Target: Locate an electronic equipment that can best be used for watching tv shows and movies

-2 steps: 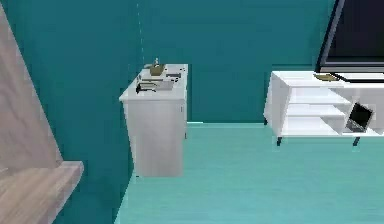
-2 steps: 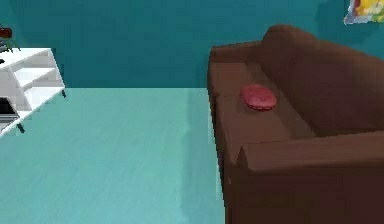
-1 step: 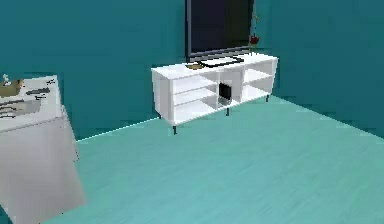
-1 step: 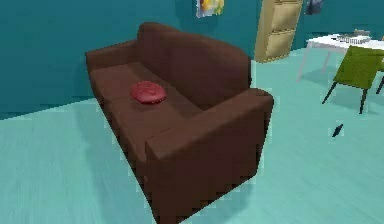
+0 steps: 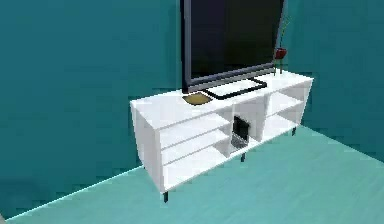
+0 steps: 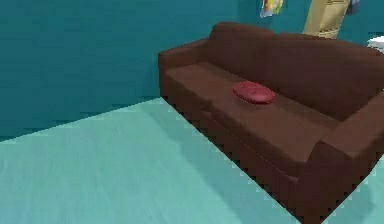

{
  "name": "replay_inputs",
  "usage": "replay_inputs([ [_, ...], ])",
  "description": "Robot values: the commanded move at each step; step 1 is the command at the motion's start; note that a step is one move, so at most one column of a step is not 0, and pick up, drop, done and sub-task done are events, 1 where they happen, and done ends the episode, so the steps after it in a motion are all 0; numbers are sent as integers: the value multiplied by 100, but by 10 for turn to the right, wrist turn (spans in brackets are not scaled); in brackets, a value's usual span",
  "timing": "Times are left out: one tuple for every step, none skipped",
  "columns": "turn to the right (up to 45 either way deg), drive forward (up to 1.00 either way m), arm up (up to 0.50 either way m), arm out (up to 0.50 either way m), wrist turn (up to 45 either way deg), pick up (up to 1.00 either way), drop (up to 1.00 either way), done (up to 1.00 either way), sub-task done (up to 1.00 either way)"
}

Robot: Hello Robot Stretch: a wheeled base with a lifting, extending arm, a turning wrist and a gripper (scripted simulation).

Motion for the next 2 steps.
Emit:
replay_inputs([
  [0,65,0,0,0,0,0,0,0],
  [150,0,0,0,0,0,0,0,0],
])
